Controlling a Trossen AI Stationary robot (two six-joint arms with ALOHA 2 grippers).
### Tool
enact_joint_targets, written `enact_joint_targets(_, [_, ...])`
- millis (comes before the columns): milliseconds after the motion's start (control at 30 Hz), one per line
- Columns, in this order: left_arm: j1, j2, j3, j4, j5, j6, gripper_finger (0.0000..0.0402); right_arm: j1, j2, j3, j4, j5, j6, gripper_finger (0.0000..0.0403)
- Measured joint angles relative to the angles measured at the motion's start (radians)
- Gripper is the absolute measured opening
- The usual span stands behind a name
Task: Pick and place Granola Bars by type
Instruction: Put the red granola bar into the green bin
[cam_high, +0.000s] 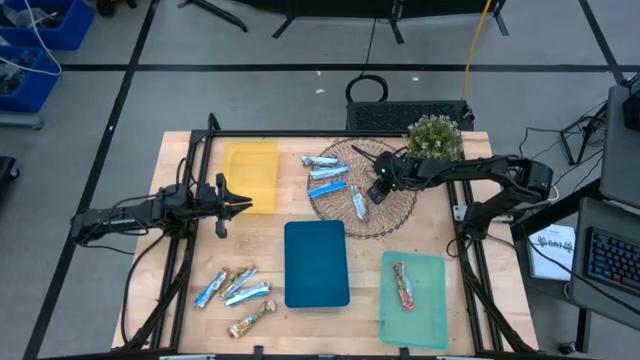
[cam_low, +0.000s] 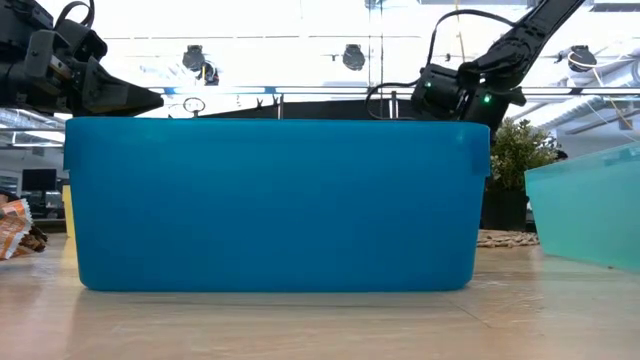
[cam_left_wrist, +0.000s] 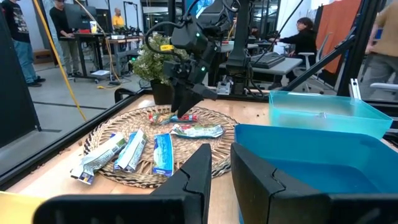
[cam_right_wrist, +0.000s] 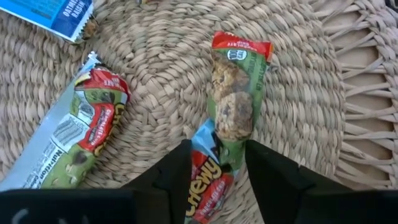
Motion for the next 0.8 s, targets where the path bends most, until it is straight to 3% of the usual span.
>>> enact_joint_targets(567, [0.000,0.000,0.000,0.000,0.000,0.000,0.0067,-0.004,0.044,0.000,0.000,0.000,-0.027,0.0010])
enact_joint_targets(800, [0.000,0.000,0.000,0.000,0.000,0.000,0.0067,-0.001,0.039,0.000,-0.001,0.001,-0.061,0.0000])
